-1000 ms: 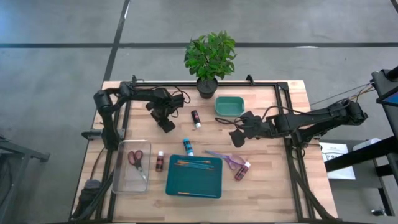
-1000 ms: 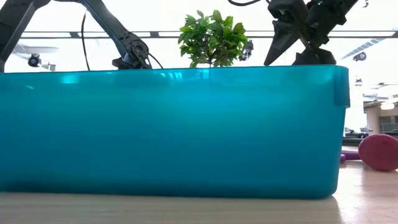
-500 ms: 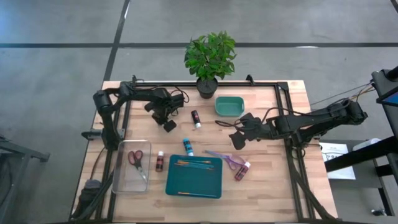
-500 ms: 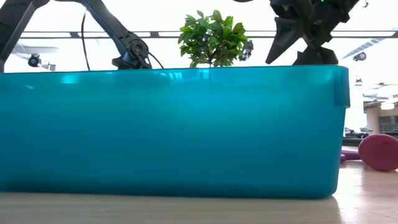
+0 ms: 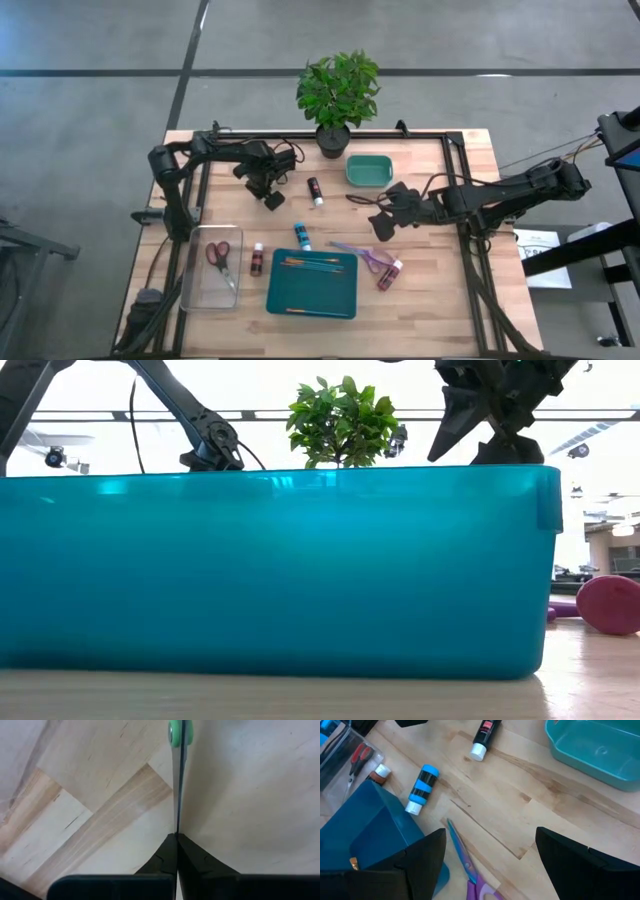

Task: Pick & Place Paint Supplies
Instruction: Put the green scissors into the transparent bin

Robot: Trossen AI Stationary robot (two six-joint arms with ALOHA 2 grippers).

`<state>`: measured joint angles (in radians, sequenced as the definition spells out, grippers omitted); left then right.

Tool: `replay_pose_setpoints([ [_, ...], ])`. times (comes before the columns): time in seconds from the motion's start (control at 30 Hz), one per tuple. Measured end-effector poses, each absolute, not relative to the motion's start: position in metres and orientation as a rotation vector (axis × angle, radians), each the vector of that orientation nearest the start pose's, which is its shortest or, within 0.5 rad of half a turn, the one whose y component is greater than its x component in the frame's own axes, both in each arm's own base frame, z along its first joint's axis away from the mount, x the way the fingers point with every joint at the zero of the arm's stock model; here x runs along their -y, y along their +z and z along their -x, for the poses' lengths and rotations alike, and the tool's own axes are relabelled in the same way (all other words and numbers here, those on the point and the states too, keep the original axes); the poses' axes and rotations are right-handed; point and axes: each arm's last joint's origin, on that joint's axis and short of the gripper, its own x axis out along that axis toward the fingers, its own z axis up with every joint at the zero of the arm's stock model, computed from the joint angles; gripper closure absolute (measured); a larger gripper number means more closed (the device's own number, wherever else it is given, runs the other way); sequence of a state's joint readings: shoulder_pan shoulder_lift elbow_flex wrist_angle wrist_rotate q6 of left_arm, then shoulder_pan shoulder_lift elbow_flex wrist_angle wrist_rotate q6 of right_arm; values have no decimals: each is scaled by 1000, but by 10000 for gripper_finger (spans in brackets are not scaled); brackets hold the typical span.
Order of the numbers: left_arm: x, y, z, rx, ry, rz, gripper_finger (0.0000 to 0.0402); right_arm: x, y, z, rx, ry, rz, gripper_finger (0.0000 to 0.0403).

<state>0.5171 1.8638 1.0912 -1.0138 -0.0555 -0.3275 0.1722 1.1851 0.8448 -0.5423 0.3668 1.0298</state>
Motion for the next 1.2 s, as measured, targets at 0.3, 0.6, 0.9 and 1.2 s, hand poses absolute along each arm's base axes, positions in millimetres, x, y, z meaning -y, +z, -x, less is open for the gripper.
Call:
replay_pose_setpoints([
  [0.3,-147,134,-255,-1678,718,628,399,-33,250,-230,-670,-578,-724,100],
  [0.6,-148,132,-256,-1657,725,617,382,-36,250,-229,-669,-571,-732,100],
  [0.9,-145,125,-250,-1657,726,608,319,-37,250,-229,-670,-568,-732,100],
  [1.2,-144,124,-250,-1652,681,629,337,-37,250,-229,-670,-568,-732,100],
])
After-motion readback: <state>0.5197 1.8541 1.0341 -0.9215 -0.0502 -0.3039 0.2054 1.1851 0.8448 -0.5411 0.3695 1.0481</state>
